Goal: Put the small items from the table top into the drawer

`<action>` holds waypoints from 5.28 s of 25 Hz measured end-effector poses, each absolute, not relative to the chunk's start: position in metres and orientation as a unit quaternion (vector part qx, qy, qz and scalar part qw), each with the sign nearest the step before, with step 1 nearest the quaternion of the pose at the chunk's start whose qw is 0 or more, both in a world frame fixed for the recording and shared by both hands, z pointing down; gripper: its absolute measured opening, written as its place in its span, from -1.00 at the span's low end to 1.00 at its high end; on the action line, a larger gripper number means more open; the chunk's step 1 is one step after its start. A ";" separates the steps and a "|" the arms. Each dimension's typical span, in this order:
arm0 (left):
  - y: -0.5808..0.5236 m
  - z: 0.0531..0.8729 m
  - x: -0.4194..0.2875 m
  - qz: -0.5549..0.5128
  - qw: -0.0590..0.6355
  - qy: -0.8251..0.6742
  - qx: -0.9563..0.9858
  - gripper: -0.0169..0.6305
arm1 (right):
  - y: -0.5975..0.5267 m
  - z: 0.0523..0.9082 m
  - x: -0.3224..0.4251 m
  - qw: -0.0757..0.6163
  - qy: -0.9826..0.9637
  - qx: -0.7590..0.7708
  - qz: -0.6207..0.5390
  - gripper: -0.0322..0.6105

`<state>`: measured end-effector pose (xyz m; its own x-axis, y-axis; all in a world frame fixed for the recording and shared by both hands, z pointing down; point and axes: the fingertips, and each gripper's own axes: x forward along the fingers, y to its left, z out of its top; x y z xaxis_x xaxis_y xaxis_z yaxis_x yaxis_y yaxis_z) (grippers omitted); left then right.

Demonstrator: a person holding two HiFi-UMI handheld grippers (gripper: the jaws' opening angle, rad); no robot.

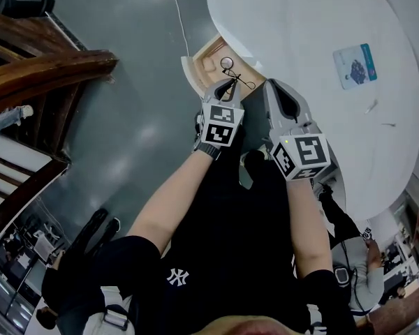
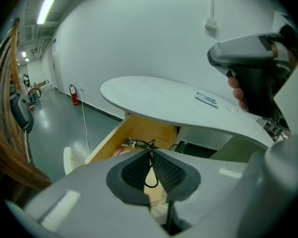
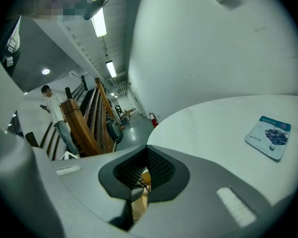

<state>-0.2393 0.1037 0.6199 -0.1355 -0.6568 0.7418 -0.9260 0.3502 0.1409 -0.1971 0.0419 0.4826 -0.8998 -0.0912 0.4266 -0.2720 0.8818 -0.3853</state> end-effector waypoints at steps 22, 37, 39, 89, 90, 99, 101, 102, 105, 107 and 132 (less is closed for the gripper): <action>0.107 0.642 -0.251 0.182 0.405 -0.725 0.527 -0.82 | 0.036 0.495 -0.194 0.206 -0.944 0.123 0.226 -0.83; 0.022 0.517 -0.187 0.155 0.317 -0.687 0.635 -0.94 | -0.003 0.411 -0.119 0.156 -0.943 0.212 0.205 -0.83; 0.009 0.503 -0.171 0.150 0.303 -0.677 0.654 -0.94 | -0.009 0.401 -0.106 0.149 -0.941 0.227 0.200 -0.83; -0.149 0.587 -0.025 0.497 0.102 -0.456 0.731 -0.70 | -0.136 0.431 0.056 0.108 -0.898 0.342 0.257 -0.83; -0.150 0.587 -0.024 0.500 0.100 -0.455 0.730 -0.71 | -0.137 0.430 0.056 0.108 -0.897 0.341 0.258 -0.83; -0.152 0.595 -0.041 0.484 0.117 -0.473 0.727 -0.94 | -0.136 0.436 0.056 0.103 -0.897 0.339 0.263 -0.83; -0.153 0.592 -0.039 0.470 0.127 -0.481 0.729 -0.94 | -0.136 0.433 0.061 0.103 -0.896 0.341 0.264 -0.83; -0.153 0.589 -0.038 0.458 0.134 -0.487 0.732 -0.94 | -0.137 0.432 0.064 0.103 -0.896 0.343 0.263 -0.83; -0.154 0.578 -0.038 0.413 0.162 -0.508 0.738 -0.95 | -0.136 0.427 0.070 0.103 -0.895 0.347 0.262 -0.83; -0.154 0.567 -0.041 0.384 0.174 -0.523 0.741 -0.95 | -0.135 0.423 0.070 0.102 -0.895 0.348 0.261 -0.83; -0.094 0.440 -0.103 0.199 0.225 -0.607 0.736 -0.94 | -0.091 0.372 -0.006 0.101 -0.918 0.313 0.220 -0.83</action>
